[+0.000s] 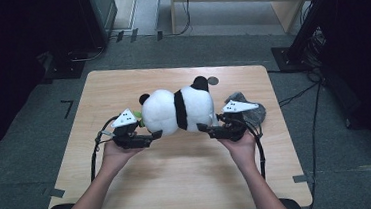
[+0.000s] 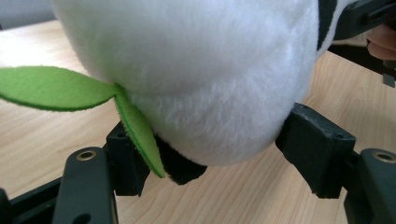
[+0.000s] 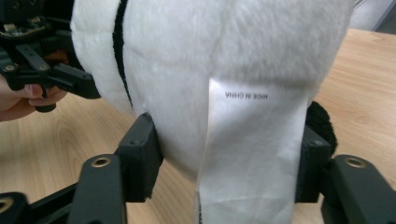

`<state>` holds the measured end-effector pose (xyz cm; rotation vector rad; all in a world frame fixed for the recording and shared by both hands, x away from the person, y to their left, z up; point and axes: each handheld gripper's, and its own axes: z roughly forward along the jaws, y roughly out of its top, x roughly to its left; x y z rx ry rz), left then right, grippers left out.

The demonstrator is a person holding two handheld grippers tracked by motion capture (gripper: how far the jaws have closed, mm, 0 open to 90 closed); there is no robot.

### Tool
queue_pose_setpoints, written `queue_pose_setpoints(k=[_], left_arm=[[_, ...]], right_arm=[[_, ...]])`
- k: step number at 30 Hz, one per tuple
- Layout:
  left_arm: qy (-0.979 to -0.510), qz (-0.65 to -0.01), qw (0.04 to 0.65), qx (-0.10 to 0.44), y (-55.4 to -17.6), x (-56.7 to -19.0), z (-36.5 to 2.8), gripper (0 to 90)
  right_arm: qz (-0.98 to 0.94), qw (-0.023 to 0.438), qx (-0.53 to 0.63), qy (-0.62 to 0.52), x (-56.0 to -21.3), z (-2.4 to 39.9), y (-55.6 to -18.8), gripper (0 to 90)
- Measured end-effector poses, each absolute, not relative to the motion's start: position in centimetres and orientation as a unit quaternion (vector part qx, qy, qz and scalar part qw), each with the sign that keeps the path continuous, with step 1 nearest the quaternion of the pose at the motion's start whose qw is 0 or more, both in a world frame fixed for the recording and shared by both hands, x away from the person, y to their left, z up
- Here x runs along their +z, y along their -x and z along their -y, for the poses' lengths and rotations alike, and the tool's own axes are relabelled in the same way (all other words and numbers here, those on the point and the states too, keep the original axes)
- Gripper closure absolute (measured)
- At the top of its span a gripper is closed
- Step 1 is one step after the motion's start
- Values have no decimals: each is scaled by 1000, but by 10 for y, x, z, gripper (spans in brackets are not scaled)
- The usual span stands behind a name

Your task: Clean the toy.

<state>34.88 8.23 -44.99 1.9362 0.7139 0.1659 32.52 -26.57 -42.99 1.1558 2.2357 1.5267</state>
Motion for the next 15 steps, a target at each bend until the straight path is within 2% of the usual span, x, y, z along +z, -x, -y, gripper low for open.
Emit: queue_pose_setpoints(k=[7, 15], left_arm=[[-785, -329, 524, 35, -354, -453, -89, 307], [-780, -337, 527, 29, -355, -453, -95, 308]], right_arm=[[-765, 108, 504, -387, -430, 261, -324, 306], [-767, 89, 506, -385, -429, 260, -323, 300]])
